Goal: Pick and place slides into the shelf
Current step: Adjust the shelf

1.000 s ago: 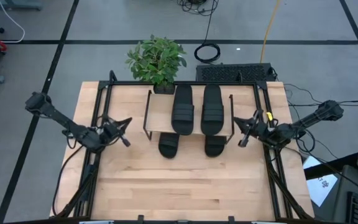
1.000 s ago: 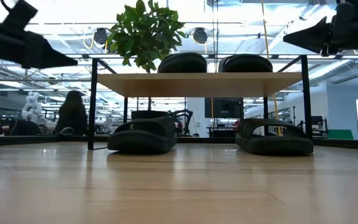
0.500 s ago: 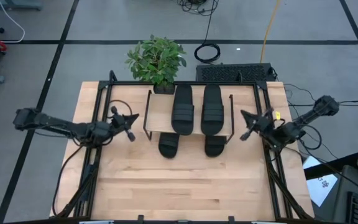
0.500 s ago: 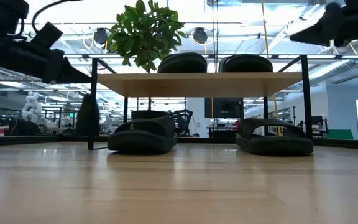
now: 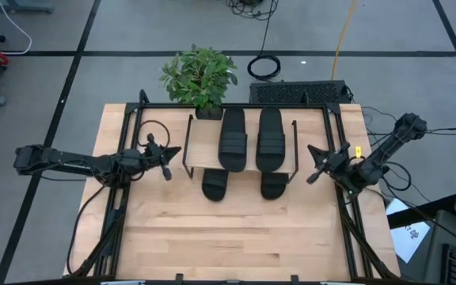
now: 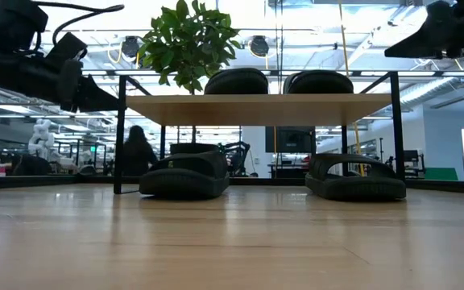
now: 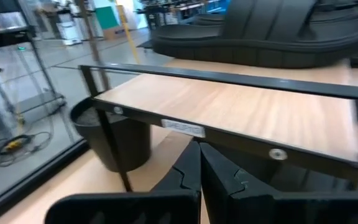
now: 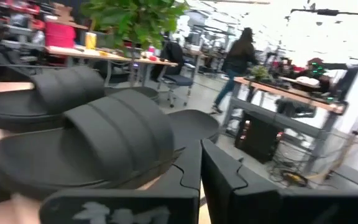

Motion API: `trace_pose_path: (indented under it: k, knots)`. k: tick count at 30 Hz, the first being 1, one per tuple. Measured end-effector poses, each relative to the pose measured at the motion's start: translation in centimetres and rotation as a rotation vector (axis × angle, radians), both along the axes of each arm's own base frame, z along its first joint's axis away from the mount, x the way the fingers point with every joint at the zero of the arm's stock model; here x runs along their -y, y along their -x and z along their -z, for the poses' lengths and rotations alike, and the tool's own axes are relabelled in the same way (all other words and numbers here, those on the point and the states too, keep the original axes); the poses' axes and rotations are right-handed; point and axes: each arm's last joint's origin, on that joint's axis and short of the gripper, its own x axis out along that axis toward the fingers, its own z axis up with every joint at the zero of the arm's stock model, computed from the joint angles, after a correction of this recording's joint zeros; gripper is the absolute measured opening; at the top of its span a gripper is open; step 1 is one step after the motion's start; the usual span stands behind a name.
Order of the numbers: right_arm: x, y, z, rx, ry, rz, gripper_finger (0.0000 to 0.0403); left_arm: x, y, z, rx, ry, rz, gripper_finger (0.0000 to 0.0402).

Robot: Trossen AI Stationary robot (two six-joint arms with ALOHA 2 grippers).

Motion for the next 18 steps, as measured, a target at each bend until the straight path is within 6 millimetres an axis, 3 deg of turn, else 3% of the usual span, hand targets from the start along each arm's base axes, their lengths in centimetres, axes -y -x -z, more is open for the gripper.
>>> trace_pose_path:
  k: [9, 18]
  knots:
    - [-1.9, 0.1, 0.8, 0.013, -0.015, -0.135, 0.0000, 0.2, -0.2, -0.4, 0.047, 0.027, 0.080, 0.0000]
    - [-2.4, 0.0, 1.1, 0.010, -0.013, -0.149, 0.0000, 0.3, -0.8, -1.3, 0.002, 0.062, 0.114, 0.0000]
